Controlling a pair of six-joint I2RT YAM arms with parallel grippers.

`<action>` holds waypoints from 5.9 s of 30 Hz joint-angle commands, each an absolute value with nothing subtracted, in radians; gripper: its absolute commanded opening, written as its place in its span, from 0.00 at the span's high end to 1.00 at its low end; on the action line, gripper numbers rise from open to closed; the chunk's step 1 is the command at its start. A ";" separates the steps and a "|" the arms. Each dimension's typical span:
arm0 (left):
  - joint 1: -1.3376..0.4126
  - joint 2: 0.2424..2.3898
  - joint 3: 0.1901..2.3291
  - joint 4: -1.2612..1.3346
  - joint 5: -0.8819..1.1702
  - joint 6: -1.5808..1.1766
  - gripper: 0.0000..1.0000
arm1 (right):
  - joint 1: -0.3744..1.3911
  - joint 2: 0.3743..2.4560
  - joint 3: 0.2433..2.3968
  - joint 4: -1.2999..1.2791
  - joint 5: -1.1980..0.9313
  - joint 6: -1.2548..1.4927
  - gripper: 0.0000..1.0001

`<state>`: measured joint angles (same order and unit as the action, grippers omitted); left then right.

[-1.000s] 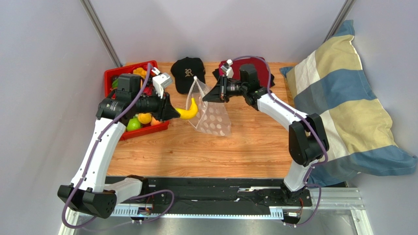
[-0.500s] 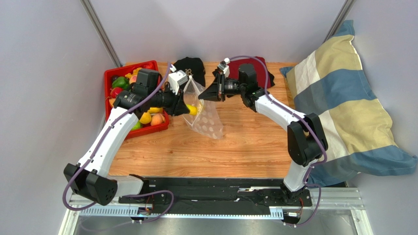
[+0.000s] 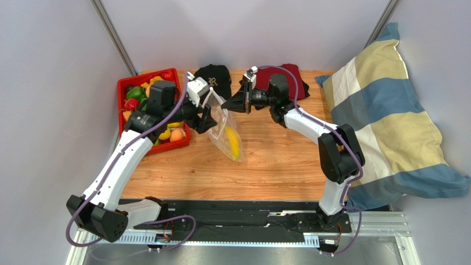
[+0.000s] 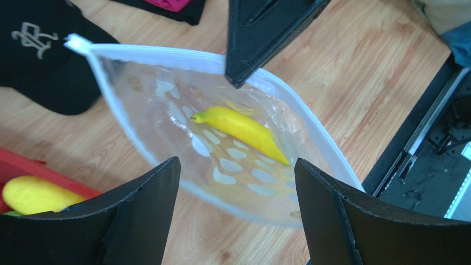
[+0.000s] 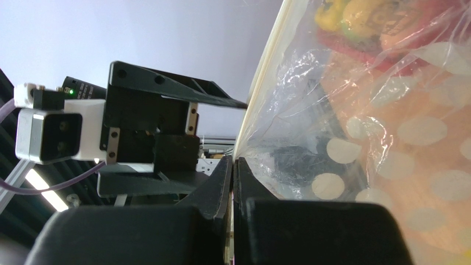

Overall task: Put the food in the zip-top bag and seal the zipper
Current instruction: Place the fake fruit in the zipper food storage bag, then pick up the fake fruit from the bin, then place the fake fruit in the zipper food storage bag, then pick up the fake fruit from the bin, then place the fake fruit in the zipper food storage bag.

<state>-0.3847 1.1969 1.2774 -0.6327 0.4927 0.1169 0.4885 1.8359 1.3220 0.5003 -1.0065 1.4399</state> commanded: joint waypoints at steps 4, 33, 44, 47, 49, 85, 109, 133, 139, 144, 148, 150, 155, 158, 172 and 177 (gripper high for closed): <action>-0.143 1.149 1.365 -0.774 0.514 0.078 0.18 | 0.440 1.809 1.305 0.406 -1.025 1.349 1.00; 0.121 1.558 1.180 -0.686 0.156 0.164 0.25 | 0.529 1.750 1.537 -0.506 -0.652 0.454 1.00; 0.065 1.316 1.313 -0.814 0.334 0.129 0.81 | 0.554 1.752 1.569 -0.561 -0.577 0.408 1.00; -0.041 1.235 1.379 -0.825 0.423 0.106 0.82 | 0.555 1.764 1.591 -0.572 -0.574 0.411 1.00; -0.112 1.206 1.435 -0.818 0.448 0.094 0.82 | 0.557 1.766 1.600 -0.578 -0.571 0.411 1.00; 0.041 1.498 1.434 -0.848 0.416 0.431 0.10 | 0.569 1.707 1.666 -0.680 -0.482 0.318 1.00; 0.041 1.942 1.675 -1.150 0.272 1.288 0.28 | 0.568 1.732 1.661 -0.678 -0.548 0.324 1.00; 0.043 1.895 1.569 -0.942 0.293 1.292 0.38 | 0.569 1.775 1.677 -0.675 -0.586 0.337 1.00; 0.043 1.803 1.483 -0.896 0.319 1.257 0.61 | 0.569 1.784 1.671 -0.653 -0.601 0.356 1.00; 0.049 1.685 1.598 -0.997 0.438 1.120 0.89 | 0.569 1.772 1.657 -0.650 -0.594 0.348 1.00; 0.043 1.597 1.765 -1.055 0.656 0.846 1.00 | 0.569 1.770 1.663 -0.652 -0.598 0.353 1.00; 0.003 1.547 1.793 -1.039 0.713 0.743 1.00 | 0.569 1.769 1.670 -0.650 -0.594 0.350 1.00; -0.181 1.465 1.763 -0.851 0.606 0.347 1.00 | 0.568 1.775 1.672 -0.652 -0.589 0.356 1.00; -0.282 1.395 1.631 -0.647 0.542 0.099 1.00 | 0.568 1.776 1.669 -0.653 -0.589 0.364 1.00; -0.528 1.276 1.249 -0.350 0.250 -0.358 1.00 | 0.566 1.773 1.672 -0.650 -0.597 0.394 1.00; -0.528 1.239 1.415 -0.333 0.166 -0.198 1.00 | 0.566 1.770 1.672 -0.649 -0.601 0.397 1.00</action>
<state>-0.5289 1.3045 1.2530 -0.4286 0.2470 -0.2756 0.5625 1.7714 1.6436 -0.6827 -0.5850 0.3794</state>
